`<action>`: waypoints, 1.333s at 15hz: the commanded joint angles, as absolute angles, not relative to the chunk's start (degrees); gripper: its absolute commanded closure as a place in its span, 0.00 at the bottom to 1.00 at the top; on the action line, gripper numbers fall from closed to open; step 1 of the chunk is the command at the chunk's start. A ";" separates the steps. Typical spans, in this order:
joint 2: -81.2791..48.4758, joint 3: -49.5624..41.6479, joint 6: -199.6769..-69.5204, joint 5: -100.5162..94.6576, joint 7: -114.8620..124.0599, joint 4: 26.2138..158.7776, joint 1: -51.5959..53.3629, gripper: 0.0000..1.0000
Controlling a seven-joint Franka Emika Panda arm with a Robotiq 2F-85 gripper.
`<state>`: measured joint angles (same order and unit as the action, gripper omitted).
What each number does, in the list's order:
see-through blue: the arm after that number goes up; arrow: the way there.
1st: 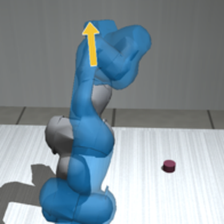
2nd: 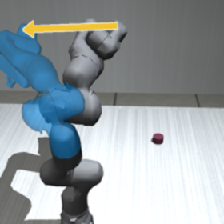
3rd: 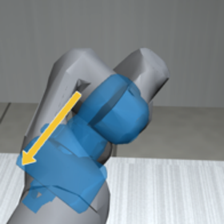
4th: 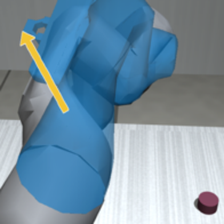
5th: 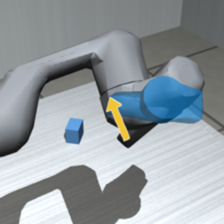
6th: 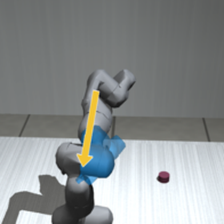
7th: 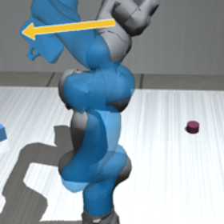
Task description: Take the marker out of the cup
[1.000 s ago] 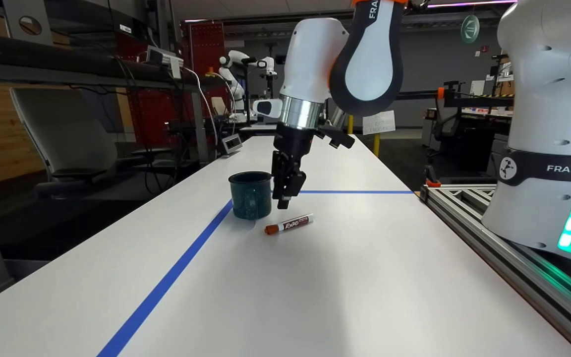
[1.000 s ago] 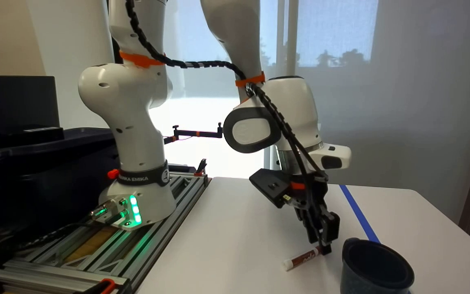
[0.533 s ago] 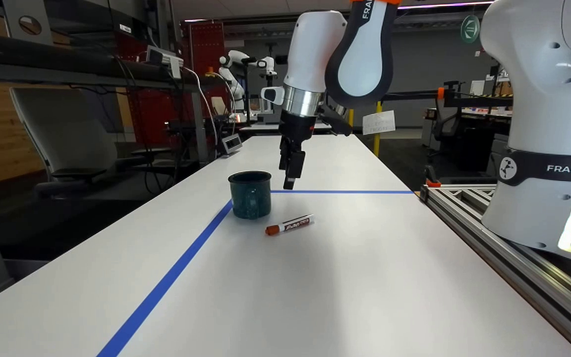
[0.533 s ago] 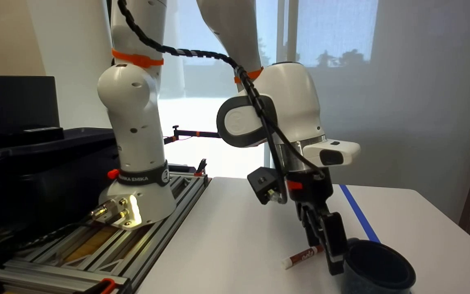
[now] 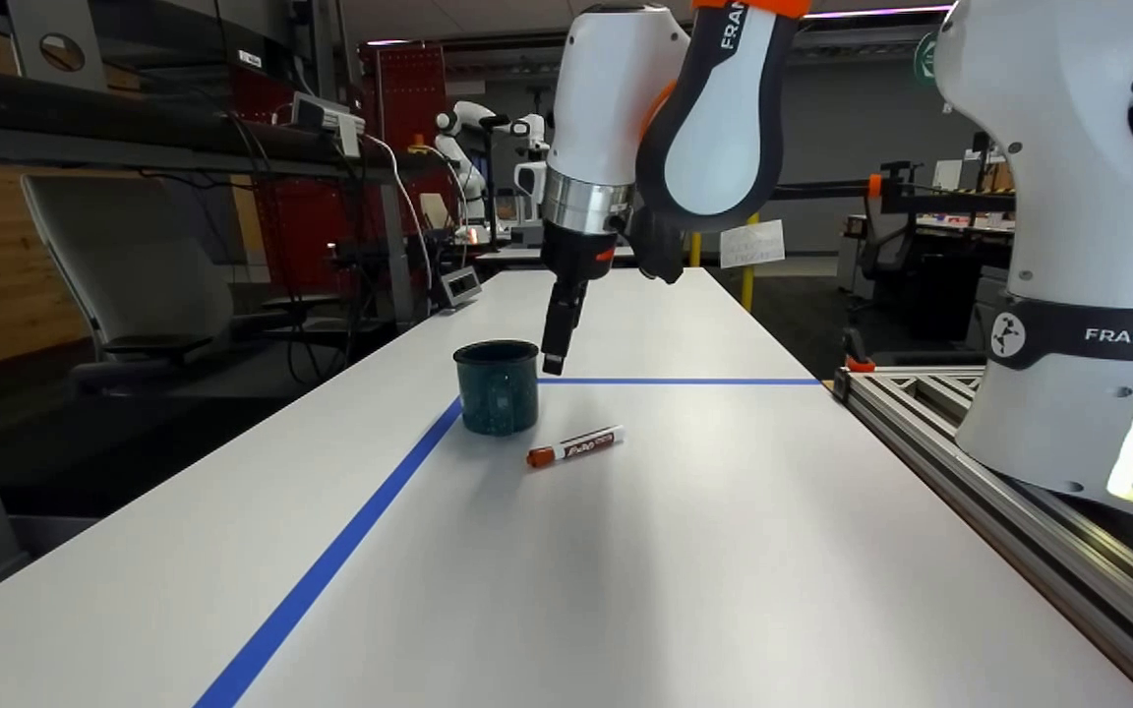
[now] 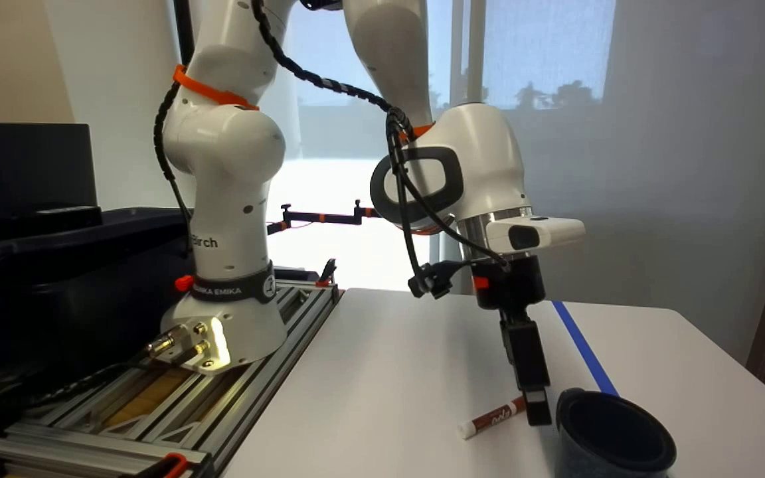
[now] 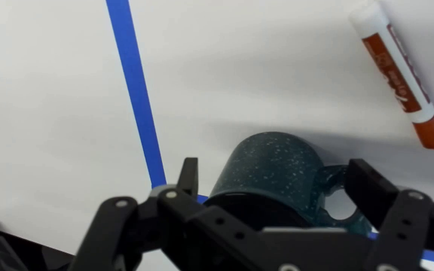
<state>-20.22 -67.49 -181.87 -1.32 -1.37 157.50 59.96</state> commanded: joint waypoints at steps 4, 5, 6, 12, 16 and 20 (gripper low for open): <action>-22.81 -87.45 -165.26 3.65 7.54 157.46 87.12 0.00; -22.28 -90.95 -162.51 3.51 7.66 157.44 90.79 0.00; -22.00 -94.73 -159.46 3.48 7.29 157.41 94.55 0.00; -18.53 -115.78 -148.23 8.88 -2.87 157.41 114.73 0.00; -19.32 -126.71 -141.87 19.79 -15.29 157.43 125.43 0.00; -19.82 -122.88 -140.45 24.78 -19.36 156.97 121.24 0.00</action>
